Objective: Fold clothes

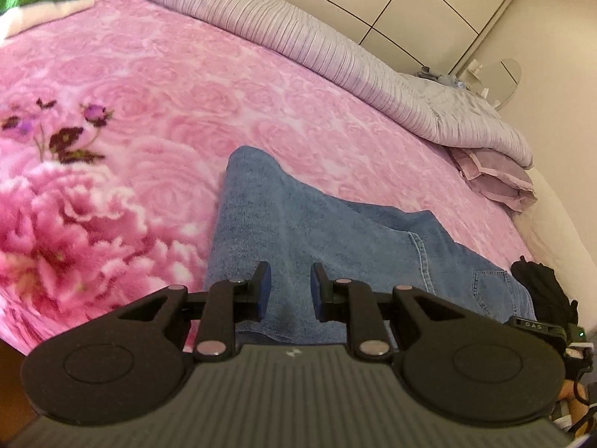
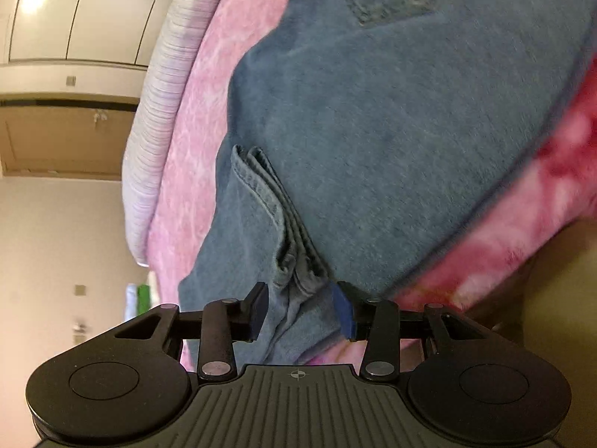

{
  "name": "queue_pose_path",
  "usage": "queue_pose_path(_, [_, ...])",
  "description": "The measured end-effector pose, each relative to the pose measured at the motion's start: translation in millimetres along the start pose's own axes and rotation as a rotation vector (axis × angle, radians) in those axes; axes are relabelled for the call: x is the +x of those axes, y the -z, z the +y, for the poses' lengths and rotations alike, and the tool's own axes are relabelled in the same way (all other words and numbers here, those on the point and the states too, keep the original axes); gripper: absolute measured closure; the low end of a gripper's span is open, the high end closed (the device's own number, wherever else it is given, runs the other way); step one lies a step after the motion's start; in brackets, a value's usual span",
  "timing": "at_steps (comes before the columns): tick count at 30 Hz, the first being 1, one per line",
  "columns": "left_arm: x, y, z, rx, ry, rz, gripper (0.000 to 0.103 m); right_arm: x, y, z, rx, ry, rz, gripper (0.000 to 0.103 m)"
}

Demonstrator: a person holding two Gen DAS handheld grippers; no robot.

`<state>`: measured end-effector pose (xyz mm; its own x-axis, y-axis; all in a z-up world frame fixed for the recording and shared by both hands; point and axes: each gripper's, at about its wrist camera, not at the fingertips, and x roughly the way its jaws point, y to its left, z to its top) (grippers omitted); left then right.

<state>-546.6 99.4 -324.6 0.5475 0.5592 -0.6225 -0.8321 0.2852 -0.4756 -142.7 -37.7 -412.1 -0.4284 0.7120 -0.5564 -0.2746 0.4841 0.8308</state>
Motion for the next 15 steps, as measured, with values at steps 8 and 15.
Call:
queue_pose_path(8, [-4, 0, 3, -0.017, -0.017, -0.002, 0.086, 11, 5, 22, -0.157, 0.026, -0.088, 0.085])
queue_pose_path(15, [-6, -9, -23, 0.028, 0.060, -0.013, 0.086, -46, 11, 64, -0.533, 0.035, -0.402, 0.091])
